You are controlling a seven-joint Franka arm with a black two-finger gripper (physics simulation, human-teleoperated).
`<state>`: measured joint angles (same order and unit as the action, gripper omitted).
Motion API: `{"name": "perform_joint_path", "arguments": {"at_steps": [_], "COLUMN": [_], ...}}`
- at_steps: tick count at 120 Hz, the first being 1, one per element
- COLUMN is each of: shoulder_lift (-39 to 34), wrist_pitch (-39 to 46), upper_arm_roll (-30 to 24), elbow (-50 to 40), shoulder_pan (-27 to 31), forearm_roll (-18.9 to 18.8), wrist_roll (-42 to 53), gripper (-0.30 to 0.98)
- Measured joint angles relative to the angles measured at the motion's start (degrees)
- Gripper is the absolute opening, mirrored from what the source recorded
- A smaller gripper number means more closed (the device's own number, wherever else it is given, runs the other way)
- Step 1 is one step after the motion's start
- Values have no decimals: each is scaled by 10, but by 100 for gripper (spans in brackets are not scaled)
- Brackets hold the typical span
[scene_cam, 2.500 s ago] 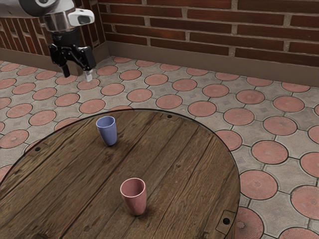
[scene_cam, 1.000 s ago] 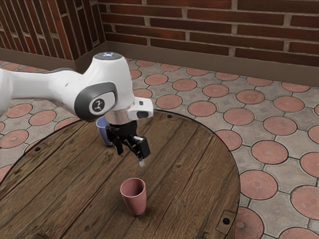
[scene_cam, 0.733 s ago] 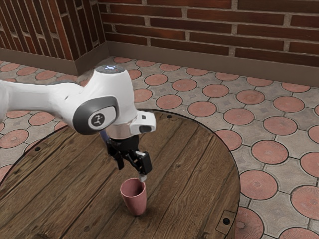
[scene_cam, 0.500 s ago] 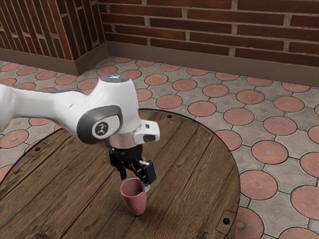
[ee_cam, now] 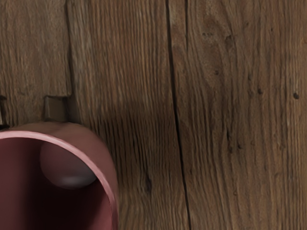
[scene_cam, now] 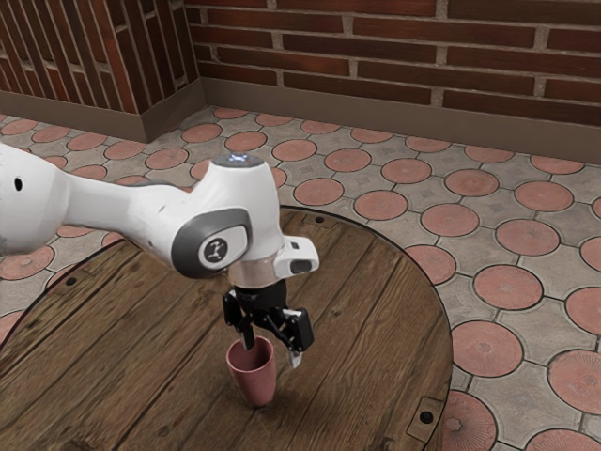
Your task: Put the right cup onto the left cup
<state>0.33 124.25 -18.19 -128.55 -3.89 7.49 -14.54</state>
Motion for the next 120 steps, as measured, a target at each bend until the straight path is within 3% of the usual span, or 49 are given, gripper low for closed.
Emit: {"name": "perform_joint_path", "arguments": {"at_steps": [68, 120], "shoulder_lift": [55, 57], "wrist_pitch": [21, 30], "upper_arm_roll": [13, 14], "elbow": [0, 8], "shoulder_pan": [3, 2], "forearm_roll": [-3, -15], "wrist_roll": [-23, -31], "gripper": [66, 6]}}
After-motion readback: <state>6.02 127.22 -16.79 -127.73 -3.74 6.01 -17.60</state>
